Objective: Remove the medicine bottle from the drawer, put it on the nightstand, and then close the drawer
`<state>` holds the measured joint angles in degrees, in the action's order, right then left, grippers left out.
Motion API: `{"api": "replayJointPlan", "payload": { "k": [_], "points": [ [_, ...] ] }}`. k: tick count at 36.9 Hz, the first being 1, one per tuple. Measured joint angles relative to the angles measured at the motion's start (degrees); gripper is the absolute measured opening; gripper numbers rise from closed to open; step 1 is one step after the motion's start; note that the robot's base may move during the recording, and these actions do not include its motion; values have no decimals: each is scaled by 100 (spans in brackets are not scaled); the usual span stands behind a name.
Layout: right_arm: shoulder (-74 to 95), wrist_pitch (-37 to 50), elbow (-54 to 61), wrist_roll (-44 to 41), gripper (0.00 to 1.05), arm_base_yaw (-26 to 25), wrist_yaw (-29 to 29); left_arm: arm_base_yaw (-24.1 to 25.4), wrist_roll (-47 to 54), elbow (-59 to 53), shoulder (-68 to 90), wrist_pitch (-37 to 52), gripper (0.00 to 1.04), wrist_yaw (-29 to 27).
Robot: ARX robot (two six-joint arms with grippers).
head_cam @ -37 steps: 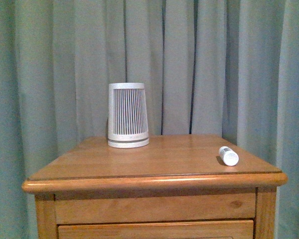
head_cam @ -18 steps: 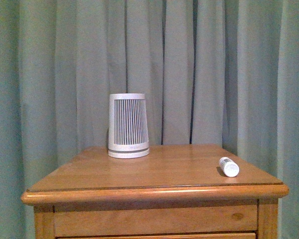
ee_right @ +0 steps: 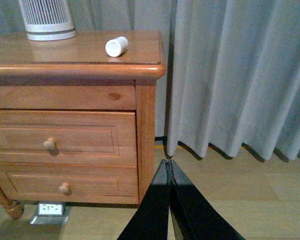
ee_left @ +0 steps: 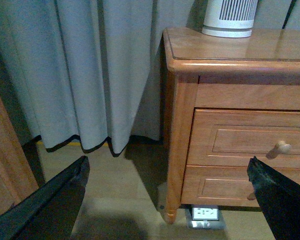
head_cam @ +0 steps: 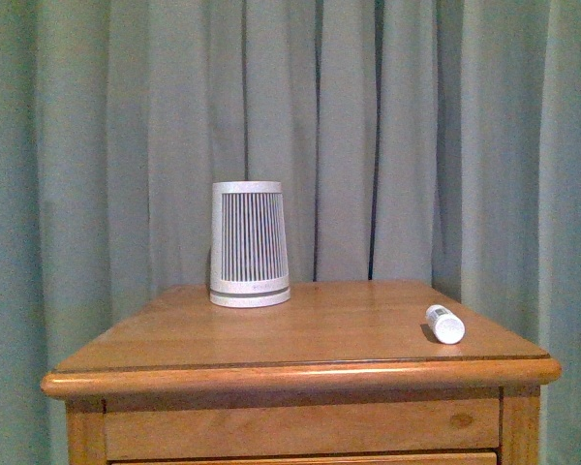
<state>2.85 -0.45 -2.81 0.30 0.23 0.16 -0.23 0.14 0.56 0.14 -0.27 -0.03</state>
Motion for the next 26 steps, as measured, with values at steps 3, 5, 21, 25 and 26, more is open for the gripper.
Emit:
{"api": "replayJointPlan", "payload": {
  "k": [3, 5, 21, 25, 26],
  "points": [
    [-85, 15, 70, 0, 3, -2, -2, 0, 0, 0, 0, 0, 98, 0],
    [-219, 20, 210, -2, 3, -4, -4, 0, 0, 0, 0, 0, 98, -2],
    [-247, 24, 210, -11, 21, -7, -4, 0, 0, 0, 0, 0, 98, 0],
    [-247, 24, 210, -11, 42, -7, -4, 0, 0, 0, 0, 0, 98, 0],
    [-247, 24, 210, -11, 47, -7, -4, 0, 0, 0, 0, 0, 98, 0]
  ]
}}
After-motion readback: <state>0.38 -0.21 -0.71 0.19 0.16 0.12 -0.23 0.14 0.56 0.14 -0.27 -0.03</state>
